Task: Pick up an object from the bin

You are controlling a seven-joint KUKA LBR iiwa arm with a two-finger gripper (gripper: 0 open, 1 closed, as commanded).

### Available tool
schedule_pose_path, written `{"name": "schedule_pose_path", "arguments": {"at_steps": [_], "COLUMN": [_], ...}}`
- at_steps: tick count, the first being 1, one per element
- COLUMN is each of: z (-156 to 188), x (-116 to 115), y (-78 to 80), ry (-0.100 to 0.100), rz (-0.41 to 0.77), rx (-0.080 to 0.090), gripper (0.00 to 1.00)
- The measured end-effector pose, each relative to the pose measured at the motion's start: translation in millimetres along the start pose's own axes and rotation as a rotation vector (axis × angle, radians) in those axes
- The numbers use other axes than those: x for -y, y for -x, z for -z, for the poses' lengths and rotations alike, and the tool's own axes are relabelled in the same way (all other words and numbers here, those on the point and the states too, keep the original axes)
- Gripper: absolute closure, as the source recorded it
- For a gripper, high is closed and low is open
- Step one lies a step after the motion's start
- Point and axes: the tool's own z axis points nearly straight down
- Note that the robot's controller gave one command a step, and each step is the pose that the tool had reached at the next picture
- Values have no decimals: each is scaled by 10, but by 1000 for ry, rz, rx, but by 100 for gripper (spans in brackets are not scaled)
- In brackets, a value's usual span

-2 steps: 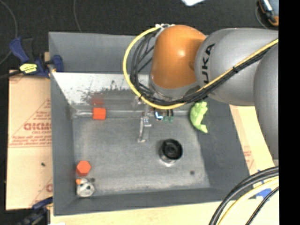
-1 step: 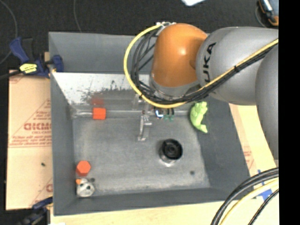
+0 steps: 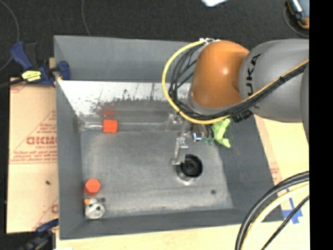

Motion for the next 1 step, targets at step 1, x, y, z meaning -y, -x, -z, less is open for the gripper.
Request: {"name": "schedule_pose_path", "arguments": {"at_steps": [1], "z": [-158], "x": [-174], "y": [-367], "ry": [1], "rz": [5], "rx": [6], "gripper": [0]}}
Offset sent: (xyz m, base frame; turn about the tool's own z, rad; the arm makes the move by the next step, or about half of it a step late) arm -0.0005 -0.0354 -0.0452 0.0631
